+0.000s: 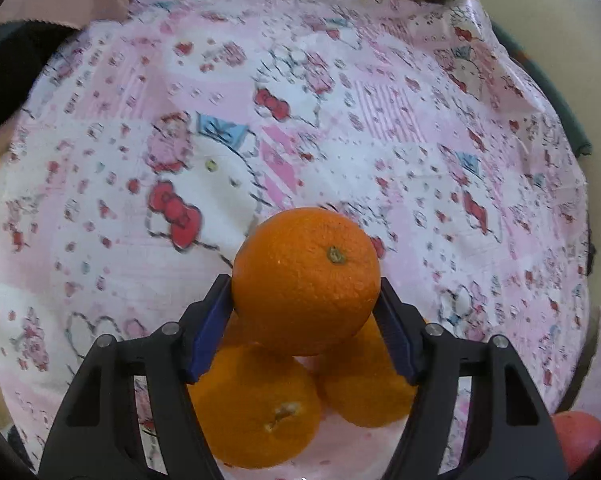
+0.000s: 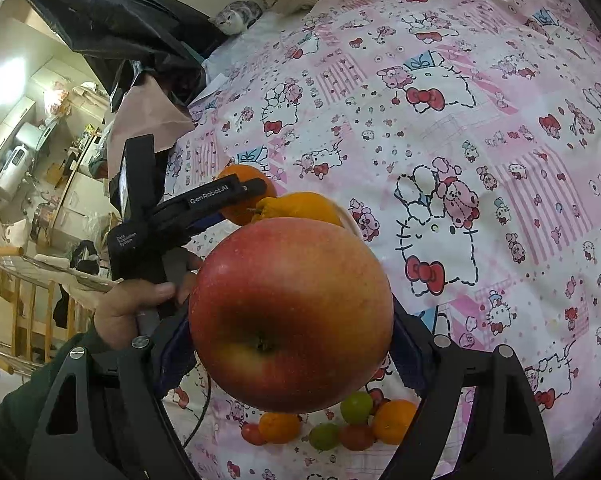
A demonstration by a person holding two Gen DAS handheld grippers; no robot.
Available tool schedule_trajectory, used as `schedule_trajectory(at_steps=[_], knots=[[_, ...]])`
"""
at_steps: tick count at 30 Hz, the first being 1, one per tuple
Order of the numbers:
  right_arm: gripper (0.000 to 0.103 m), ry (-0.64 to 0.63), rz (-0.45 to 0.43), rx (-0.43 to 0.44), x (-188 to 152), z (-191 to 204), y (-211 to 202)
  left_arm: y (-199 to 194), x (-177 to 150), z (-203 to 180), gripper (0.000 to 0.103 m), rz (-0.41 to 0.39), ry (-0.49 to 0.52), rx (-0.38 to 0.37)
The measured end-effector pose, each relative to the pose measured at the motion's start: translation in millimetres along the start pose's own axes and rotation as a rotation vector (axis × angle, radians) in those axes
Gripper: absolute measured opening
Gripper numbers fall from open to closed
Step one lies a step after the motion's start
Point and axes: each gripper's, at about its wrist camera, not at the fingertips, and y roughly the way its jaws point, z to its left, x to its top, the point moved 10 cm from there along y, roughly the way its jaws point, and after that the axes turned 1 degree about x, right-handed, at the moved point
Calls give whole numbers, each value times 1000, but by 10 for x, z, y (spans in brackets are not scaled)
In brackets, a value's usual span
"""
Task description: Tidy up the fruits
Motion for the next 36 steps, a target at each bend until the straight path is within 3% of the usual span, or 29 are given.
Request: schedule_trajectory(at_steps=[6, 11, 14, 19, 27, 33, 36], knots=[[86, -7, -5, 9, 2, 48, -14, -8, -62, -71, 68, -9, 64, 55], [86, 5, -3, 8, 1, 27, -9, 5, -71, -54, 68, 36, 60, 50], [86, 13, -2, 8, 2, 17, -3, 14, -49, -34, 74, 59, 60, 52], [86, 5, 0, 4, 5, 14, 1, -96, 14, -23, 74, 40, 60, 47], [86, -6, -7, -1, 13, 46, -5, -565, -10, 51, 74, -28, 71, 45], [86, -52, -15, 2, 173, 216, 36, -1172, -236, 431, 75, -92, 56, 96], [86, -94, -23, 23, 400, 424, 119, -1503, -422, 566, 86, -100, 31, 80]])
